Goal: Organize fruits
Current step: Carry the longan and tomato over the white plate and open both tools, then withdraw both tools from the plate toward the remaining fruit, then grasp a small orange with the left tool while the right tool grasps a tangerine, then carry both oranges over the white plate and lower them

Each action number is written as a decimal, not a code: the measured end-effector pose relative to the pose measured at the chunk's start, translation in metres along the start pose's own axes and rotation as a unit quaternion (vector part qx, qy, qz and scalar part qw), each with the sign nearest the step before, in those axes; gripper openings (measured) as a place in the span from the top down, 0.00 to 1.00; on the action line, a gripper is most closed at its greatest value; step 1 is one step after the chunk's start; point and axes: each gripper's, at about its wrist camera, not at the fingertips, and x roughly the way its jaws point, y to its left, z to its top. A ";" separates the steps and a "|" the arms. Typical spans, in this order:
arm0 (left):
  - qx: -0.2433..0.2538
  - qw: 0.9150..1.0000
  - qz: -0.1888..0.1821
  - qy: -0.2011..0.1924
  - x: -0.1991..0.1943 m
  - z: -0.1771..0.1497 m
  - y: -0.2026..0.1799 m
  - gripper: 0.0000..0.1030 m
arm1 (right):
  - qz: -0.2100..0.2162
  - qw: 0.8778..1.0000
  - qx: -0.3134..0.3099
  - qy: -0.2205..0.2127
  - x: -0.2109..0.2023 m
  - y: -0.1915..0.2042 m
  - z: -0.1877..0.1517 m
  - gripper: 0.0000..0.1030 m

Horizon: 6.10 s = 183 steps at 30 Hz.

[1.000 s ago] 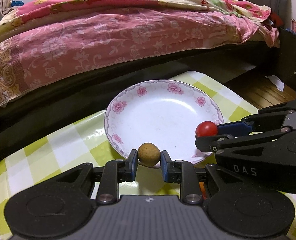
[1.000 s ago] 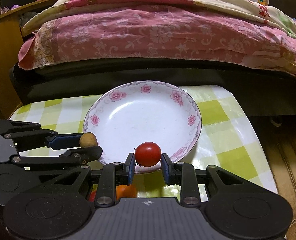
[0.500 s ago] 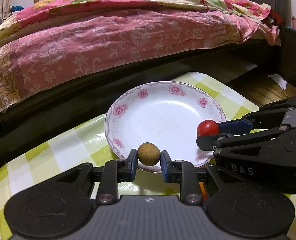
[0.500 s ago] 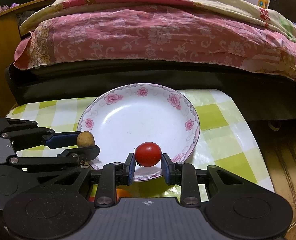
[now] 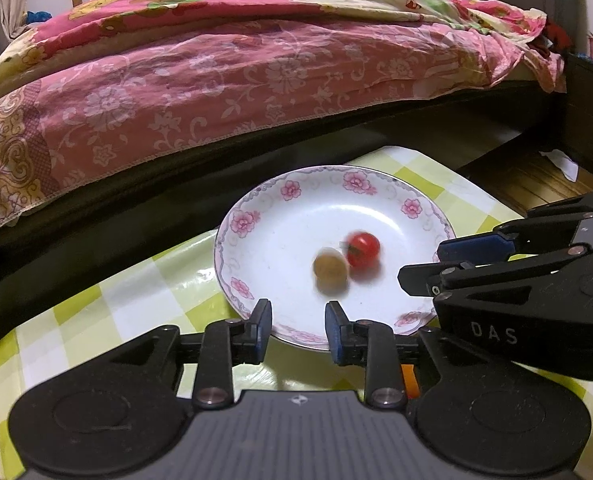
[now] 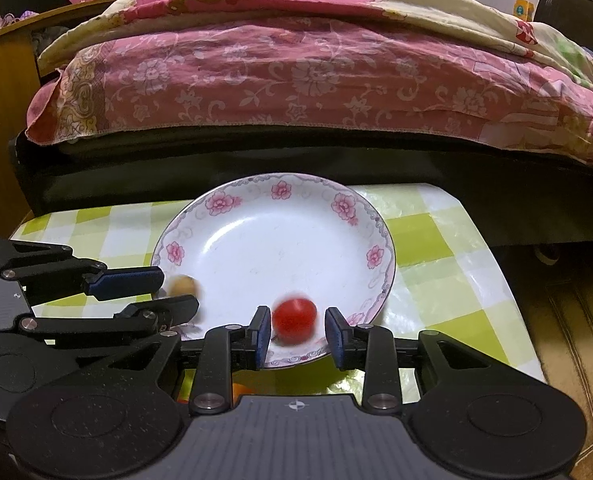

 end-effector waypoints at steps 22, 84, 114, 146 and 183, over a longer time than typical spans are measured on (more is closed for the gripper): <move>0.002 1.000 -0.001 -0.008 -0.015 -0.001 0.002 0.61 | 0.006 1.000 0.016 -0.016 -0.011 -0.004 0.000 0.68; 0.045 0.997 -0.028 0.056 -0.057 -0.086 0.039 0.55 | 0.059 0.996 -0.059 0.037 -0.044 0.020 -0.064 0.54; 0.051 0.997 -0.034 0.049 -0.050 -0.088 0.033 0.65 | 0.088 0.992 -0.067 0.063 -0.025 0.035 -0.065 0.72; 0.079 0.992 -0.067 0.072 -0.089 -0.117 -0.011 0.64 | 0.056 0.991 -0.075 0.093 -0.068 0.041 -0.107 0.71; 0.070 0.994 -0.056 0.061 -0.093 -0.096 -0.017 0.65 | 0.060 0.994 -0.055 0.080 -0.073 0.042 -0.098 0.73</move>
